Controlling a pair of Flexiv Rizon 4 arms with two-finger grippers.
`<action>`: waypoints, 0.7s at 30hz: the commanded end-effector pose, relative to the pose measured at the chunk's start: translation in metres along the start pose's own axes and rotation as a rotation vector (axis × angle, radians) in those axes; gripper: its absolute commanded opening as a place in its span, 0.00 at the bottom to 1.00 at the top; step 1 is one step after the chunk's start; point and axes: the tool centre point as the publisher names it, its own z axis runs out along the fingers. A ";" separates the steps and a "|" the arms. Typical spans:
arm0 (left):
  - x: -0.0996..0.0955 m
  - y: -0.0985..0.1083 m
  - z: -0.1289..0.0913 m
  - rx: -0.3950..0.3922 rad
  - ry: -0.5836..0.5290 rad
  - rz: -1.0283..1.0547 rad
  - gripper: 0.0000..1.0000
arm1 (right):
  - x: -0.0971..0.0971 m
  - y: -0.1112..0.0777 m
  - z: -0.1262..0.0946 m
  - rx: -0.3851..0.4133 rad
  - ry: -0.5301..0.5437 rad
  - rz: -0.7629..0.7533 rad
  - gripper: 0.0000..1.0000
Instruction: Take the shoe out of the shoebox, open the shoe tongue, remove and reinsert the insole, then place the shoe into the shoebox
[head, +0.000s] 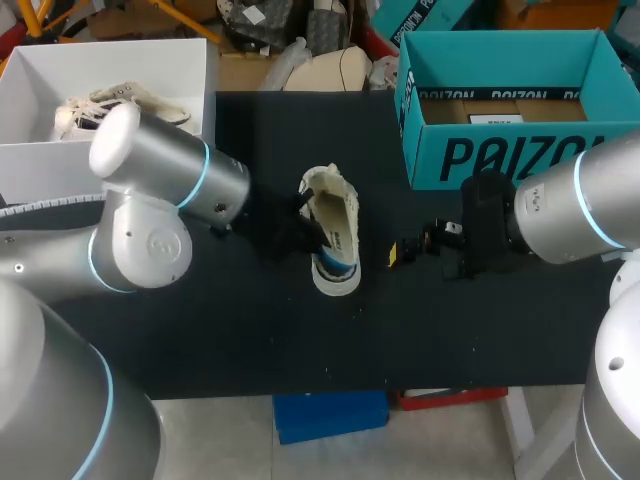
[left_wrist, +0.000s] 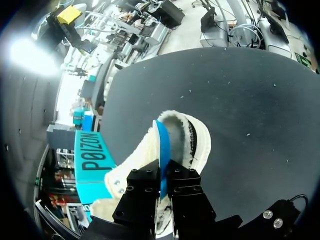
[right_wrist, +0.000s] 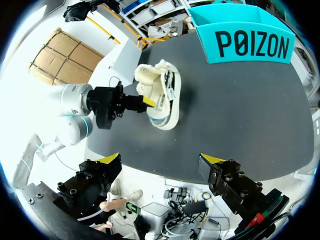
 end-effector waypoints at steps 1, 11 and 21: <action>-0.001 0.001 0.006 -0.046 0.038 0.034 0.00 | 0.001 0.000 0.001 0.000 -0.001 0.000 1.00; 0.010 -0.003 0.027 -0.079 0.122 0.117 0.00 | 0.001 0.000 0.001 0.000 -0.001 0.000 1.00; 0.010 -0.006 0.031 -0.068 0.132 0.137 0.00 | 0.001 0.000 0.001 0.000 -0.001 0.000 1.00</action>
